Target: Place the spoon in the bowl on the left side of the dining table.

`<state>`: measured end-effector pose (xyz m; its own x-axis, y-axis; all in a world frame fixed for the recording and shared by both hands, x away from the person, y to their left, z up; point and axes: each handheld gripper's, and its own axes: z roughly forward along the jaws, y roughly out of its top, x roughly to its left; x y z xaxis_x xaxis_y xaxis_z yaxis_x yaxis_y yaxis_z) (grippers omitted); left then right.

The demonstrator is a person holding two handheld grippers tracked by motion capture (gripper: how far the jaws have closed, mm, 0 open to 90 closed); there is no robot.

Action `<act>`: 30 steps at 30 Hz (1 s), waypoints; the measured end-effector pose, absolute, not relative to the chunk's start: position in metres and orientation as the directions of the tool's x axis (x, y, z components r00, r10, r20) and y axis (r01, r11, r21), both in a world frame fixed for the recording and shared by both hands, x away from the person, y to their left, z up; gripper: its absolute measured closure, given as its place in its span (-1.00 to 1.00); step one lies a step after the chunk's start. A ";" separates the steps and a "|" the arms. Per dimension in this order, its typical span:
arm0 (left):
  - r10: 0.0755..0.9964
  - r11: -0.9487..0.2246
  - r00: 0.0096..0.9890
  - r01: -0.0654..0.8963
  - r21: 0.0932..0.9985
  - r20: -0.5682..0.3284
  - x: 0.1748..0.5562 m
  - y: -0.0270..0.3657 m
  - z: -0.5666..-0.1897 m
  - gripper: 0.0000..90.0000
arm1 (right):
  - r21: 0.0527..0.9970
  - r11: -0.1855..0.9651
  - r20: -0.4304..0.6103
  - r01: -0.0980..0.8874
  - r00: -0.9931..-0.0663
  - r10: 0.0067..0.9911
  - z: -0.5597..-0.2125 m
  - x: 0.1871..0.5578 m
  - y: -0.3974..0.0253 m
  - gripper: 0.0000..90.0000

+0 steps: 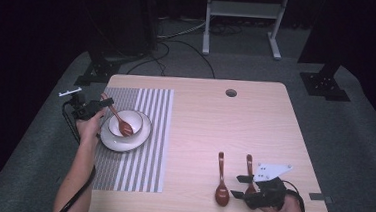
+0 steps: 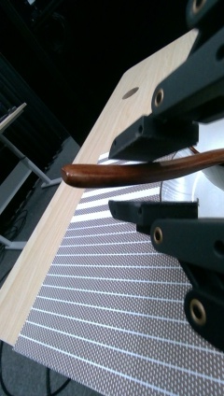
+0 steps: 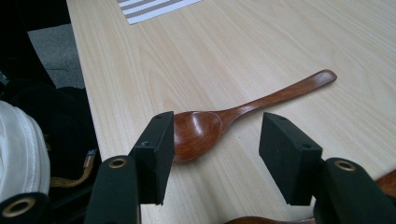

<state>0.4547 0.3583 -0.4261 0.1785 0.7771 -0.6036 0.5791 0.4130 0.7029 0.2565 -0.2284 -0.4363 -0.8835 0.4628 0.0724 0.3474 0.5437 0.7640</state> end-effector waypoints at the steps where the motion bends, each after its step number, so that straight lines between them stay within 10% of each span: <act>1: 0.779 0.411 0.177 0.579 0.704 -0.601 0.454 0.358 -0.426 0.45 | 0.766 0.542 0.071 0.347 -0.883 0.464 -0.436 0.256 -0.229 -0.02; 30: 0.804 0.327 0.240 0.586 0.741 -0.544 0.430 0.363 -0.412 0.07 | 0.767 0.525 0.070 0.369 -0.861 0.503 -0.433 0.261 -0.233 -0.19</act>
<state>0.4305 0.3631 -0.4118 0.2399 0.8039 -0.5443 0.5857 0.3273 0.7415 0.2613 -0.2333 -0.4328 -0.8613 0.5032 0.0698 0.3691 0.5253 0.7667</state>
